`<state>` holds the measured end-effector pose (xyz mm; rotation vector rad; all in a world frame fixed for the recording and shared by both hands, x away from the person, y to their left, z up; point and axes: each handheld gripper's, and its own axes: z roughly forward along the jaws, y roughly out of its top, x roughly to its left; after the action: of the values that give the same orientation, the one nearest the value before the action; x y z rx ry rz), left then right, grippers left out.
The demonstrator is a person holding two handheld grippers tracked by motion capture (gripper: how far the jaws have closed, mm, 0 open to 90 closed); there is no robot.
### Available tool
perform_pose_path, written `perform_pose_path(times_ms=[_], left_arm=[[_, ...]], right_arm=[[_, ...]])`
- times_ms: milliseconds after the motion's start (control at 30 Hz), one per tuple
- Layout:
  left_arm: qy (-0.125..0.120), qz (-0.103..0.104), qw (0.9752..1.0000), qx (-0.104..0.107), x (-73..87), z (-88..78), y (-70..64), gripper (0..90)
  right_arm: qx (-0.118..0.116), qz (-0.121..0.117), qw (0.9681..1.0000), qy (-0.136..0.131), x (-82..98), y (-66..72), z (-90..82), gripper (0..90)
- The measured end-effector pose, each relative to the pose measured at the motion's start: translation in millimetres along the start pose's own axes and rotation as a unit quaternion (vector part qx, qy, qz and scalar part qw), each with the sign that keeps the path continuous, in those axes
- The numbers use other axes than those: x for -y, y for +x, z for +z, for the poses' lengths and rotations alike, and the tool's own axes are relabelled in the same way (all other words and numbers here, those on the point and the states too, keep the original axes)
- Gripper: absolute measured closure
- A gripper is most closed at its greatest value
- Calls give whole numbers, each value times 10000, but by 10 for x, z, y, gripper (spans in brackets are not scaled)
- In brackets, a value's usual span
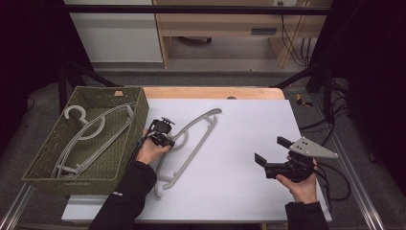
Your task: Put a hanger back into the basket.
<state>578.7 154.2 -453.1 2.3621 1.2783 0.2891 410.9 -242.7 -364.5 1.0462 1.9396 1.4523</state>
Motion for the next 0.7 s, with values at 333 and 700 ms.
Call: perform_pose_path(times_ms=[333, 700], left_arm=[[-3, -9, 10000, 83, 28, -29, 0, 827], [-240, 275, 9993, 86, 25, -188, -134, 834]], right_arm=[[10, 23, 10000, 22, 2, 2, 6, 26], [11, 17, 10000, 14, -1, 1, -7, 26]])
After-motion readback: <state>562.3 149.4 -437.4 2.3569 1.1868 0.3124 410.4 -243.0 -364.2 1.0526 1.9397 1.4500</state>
